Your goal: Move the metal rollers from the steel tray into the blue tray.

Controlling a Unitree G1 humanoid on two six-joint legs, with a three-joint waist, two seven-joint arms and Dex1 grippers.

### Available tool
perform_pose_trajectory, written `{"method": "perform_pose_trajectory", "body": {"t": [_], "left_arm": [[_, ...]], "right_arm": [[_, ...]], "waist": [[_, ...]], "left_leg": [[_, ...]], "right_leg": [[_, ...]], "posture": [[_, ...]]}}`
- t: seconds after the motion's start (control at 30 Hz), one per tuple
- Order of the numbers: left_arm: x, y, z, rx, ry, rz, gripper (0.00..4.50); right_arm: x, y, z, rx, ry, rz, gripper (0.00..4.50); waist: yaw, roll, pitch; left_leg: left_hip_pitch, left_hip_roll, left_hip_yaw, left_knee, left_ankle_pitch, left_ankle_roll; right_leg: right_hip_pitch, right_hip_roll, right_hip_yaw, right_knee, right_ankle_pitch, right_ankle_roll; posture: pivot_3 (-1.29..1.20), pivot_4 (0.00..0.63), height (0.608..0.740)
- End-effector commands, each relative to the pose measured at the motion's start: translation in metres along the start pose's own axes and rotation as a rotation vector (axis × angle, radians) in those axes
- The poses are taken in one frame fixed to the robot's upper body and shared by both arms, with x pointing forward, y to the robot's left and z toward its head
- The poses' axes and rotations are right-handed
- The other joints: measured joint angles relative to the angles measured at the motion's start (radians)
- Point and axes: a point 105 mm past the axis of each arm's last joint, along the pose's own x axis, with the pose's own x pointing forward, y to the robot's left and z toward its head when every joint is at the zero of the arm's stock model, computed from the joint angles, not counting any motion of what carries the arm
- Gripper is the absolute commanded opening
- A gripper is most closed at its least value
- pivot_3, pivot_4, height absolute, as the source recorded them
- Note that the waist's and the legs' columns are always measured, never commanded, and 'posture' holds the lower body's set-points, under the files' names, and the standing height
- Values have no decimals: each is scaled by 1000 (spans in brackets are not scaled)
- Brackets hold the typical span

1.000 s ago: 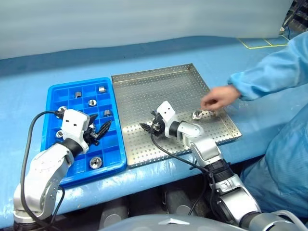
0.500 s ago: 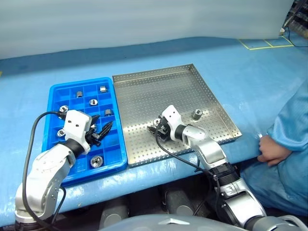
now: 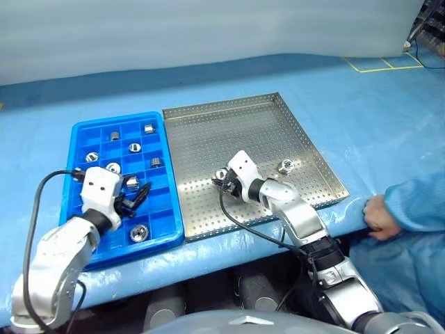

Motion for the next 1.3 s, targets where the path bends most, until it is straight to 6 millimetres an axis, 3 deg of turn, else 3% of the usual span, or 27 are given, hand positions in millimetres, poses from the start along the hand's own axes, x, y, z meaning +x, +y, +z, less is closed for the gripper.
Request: {"method": "perform_pose_trajectory", "body": {"t": [0.03,0.2,0.3,0.57,0.9,1.27,1.3], "left_arm": [[-19,30,9,40,-16,164,2808],[-39,59,-4,88,53,342,2808],[-44,59,-9,70,63,369,2808],[-42,36,-14,54,47,302,2808],[-40,34,-15,43,46,297,2808],[-37,34,-17,42,52,289,2808],[-36,33,-16,42,50,284,2808]], "right_arm": [[3,28,66,-87,-203,117,1755],[18,70,99,-136,-296,293,1755],[33,88,96,-170,-271,353,1755],[47,104,77,-138,-213,426,1755],[56,109,66,-122,-182,436,1755],[46,96,42,-116,-97,409,1755],[46,94,40,-117,-88,404,2105]], "waist": [[2,0,0],[29,-1,-1],[50,-2,-1],[96,-5,-3],[97,-5,-3],[98,-5,-3],[97,-5,-3]], "left_leg": [[0,1,0,0,0,0],[0,1,-1,0,0,0],[0,0,-1,0,0,0],[0,0,-1,0,0,0],[0,5,-1,0,2,-3],[1,5,-2,0,2,-4],[1,5,-2,0,2,-4]], "right_leg": [[0,0,0,0,0,-1],[0,0,-2,0,-1,-4],[1,-2,-4,-1,-2,-5],[2,-4,-7,-2,-4,-10],[3,-1,-15,-1,-5,-16],[4,-1,-16,-1,-5,-16],[4,-1,-16,-1,-5,-16]], "posture": [[12,150,740],[48,150,740],[82,150,740],[127,150,740],[137,150,740],[113,150,740],[113,150,740]]}}
